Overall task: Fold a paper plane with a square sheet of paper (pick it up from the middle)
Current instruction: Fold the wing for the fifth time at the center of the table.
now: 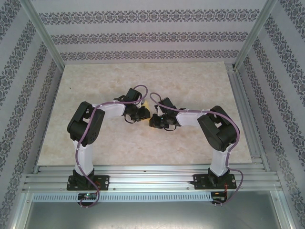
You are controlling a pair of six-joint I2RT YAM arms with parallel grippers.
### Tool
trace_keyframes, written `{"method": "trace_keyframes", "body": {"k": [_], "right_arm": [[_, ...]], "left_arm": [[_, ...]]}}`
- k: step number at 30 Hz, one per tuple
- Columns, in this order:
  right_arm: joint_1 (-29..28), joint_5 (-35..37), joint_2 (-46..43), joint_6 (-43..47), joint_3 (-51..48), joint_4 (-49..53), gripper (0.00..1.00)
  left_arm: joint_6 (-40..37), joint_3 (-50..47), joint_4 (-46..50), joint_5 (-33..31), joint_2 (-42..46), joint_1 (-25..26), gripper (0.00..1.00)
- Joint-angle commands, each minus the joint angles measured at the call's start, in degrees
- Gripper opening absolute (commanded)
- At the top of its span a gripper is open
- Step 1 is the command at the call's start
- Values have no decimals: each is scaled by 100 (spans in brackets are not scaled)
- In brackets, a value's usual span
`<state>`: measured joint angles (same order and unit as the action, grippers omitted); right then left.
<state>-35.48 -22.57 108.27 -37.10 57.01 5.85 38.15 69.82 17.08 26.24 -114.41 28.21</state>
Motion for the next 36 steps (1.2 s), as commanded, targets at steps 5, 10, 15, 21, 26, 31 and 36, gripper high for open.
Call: {"method": "trace_keyframes", "body": {"k": [5,10,15,21,26,31,36], "right_arm": [[24,182,17,211,-44,697,11],[23,3,30,220,-204,662,11],[20,-117,-59,245,-475,682,11],[26,-265,-367,289,-939,701,11],[83,-342,-804,287,-946,604,12],[138,-250,-1139,22,-809,-85,12],[143,-199,-738,-147,-467,-470,12]], "left_arm": [[-52,49,261,-274,-211,49,26],[-55,49,269,-279,-204,47,26],[-56,46,261,-281,-204,48,25],[-67,40,252,-279,-204,52,26],[-65,27,243,-277,-205,49,26],[-64,31,234,-258,-207,48,26],[-46,40,199,-209,-183,48,26]]}}
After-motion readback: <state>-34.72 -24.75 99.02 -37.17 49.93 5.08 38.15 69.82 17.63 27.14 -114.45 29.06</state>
